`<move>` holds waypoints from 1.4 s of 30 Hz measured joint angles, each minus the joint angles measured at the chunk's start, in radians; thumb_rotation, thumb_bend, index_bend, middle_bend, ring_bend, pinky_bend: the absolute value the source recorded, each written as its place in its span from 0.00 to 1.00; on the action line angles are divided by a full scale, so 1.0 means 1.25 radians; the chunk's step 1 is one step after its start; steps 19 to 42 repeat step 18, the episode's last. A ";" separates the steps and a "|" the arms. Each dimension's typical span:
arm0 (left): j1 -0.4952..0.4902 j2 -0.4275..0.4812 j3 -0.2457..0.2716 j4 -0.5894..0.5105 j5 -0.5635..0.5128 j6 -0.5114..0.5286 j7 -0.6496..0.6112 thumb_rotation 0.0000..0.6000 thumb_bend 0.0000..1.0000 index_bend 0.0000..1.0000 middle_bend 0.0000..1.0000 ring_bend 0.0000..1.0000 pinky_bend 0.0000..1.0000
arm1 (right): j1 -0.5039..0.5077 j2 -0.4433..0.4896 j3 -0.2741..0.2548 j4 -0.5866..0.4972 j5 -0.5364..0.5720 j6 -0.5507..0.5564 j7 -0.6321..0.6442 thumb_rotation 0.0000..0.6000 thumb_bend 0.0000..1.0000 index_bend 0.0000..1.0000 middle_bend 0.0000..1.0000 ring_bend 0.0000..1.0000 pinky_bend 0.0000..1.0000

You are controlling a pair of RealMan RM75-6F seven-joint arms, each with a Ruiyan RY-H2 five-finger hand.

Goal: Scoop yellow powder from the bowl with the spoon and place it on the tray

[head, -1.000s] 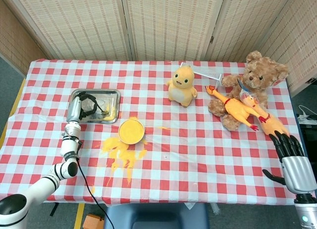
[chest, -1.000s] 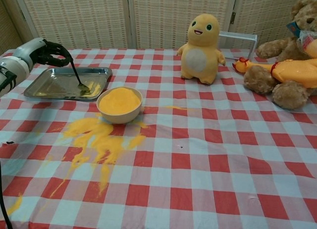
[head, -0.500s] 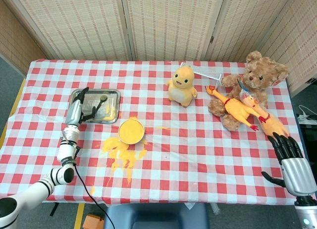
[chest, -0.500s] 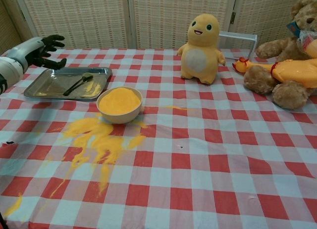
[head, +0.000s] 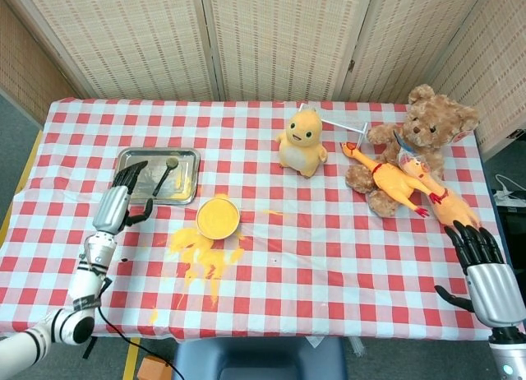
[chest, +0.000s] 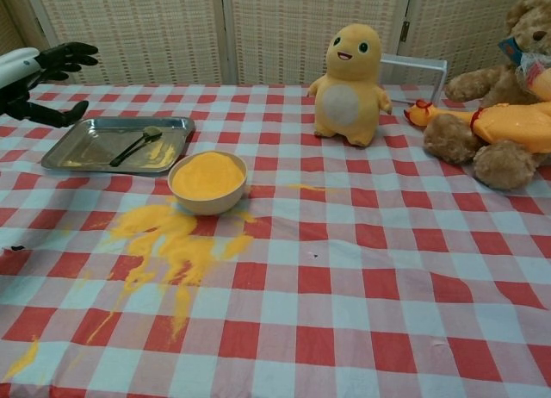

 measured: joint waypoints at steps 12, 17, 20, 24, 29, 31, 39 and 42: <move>0.257 0.088 0.223 -0.056 0.250 0.346 0.186 1.00 0.48 0.00 0.00 0.00 0.00 | -0.008 0.001 -0.012 -0.018 -0.004 -0.003 -0.038 1.00 0.00 0.00 0.00 0.00 0.00; 0.291 0.107 0.237 -0.079 0.248 0.348 0.322 1.00 0.48 0.00 0.00 0.00 0.00 | -0.013 0.002 -0.013 -0.021 -0.006 0.005 -0.037 1.00 0.00 0.00 0.00 0.00 0.00; 0.293 0.112 0.238 -0.088 0.244 0.340 0.333 1.00 0.48 0.00 0.00 0.00 0.00 | -0.014 0.001 -0.012 -0.021 -0.004 0.006 -0.036 1.00 0.00 0.00 0.00 0.00 0.00; 0.293 0.112 0.238 -0.088 0.244 0.340 0.333 1.00 0.48 0.00 0.00 0.00 0.00 | -0.014 0.001 -0.012 -0.021 -0.004 0.006 -0.036 1.00 0.00 0.00 0.00 0.00 0.00; 0.293 0.112 0.238 -0.088 0.244 0.340 0.333 1.00 0.48 0.00 0.00 0.00 0.00 | -0.014 0.001 -0.012 -0.021 -0.004 0.006 -0.036 1.00 0.00 0.00 0.00 0.00 0.00; 0.293 0.112 0.238 -0.088 0.244 0.340 0.333 1.00 0.48 0.00 0.00 0.00 0.00 | -0.014 0.001 -0.012 -0.021 -0.004 0.006 -0.036 1.00 0.00 0.00 0.00 0.00 0.00; 0.293 0.112 0.238 -0.088 0.244 0.340 0.333 1.00 0.48 0.00 0.00 0.00 0.00 | -0.014 0.001 -0.012 -0.021 -0.004 0.006 -0.036 1.00 0.00 0.00 0.00 0.00 0.00; 0.293 0.112 0.238 -0.088 0.244 0.340 0.333 1.00 0.48 0.00 0.00 0.00 0.00 | -0.014 0.001 -0.012 -0.021 -0.004 0.006 -0.036 1.00 0.00 0.00 0.00 0.00 0.00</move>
